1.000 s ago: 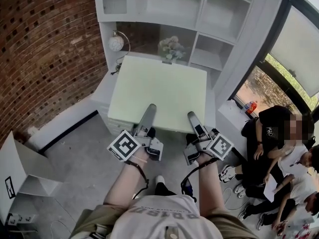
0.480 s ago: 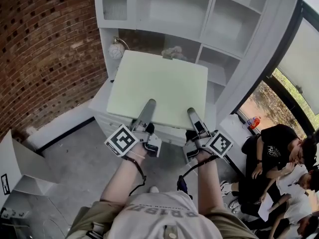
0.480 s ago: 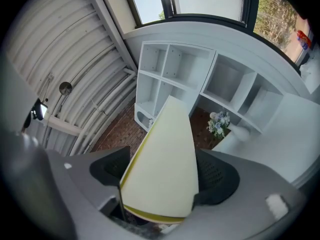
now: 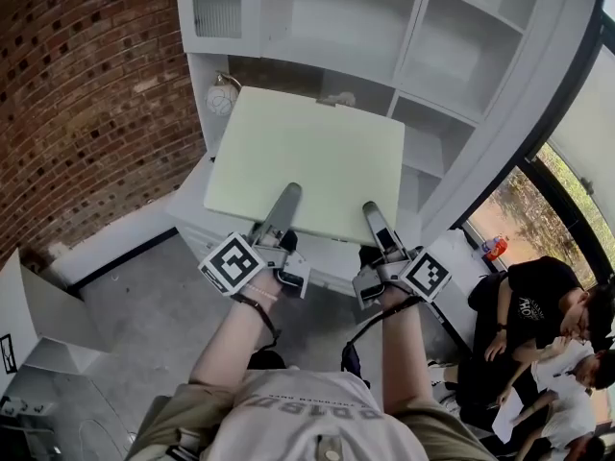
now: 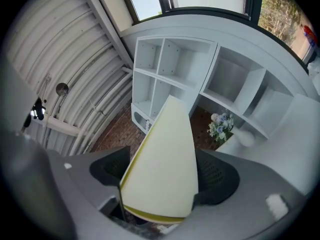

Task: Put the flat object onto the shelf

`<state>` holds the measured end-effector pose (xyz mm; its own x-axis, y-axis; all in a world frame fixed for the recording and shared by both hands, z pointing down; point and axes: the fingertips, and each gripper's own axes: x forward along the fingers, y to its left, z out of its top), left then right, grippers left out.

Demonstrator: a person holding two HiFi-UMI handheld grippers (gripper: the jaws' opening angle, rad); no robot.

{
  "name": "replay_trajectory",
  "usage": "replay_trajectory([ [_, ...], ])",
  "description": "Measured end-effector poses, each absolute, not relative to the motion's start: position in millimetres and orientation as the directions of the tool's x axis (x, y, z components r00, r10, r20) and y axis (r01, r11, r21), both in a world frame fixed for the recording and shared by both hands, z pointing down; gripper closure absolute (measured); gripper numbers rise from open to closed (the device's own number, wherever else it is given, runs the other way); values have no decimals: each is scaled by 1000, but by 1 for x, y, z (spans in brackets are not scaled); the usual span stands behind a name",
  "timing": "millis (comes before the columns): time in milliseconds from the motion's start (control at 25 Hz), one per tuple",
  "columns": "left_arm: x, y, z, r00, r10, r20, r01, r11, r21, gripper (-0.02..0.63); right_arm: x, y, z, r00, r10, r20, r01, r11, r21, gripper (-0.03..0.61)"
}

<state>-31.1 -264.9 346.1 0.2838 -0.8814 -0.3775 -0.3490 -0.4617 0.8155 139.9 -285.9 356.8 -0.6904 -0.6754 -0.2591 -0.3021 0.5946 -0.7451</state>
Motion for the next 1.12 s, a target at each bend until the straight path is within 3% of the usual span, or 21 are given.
replay_trajectory([
  [1120, -78, -422, 319, 407, -813, -416, -299, -549, 780, 258, 89, -424, 336, -617, -728, -297, -361, 598, -716, 183],
])
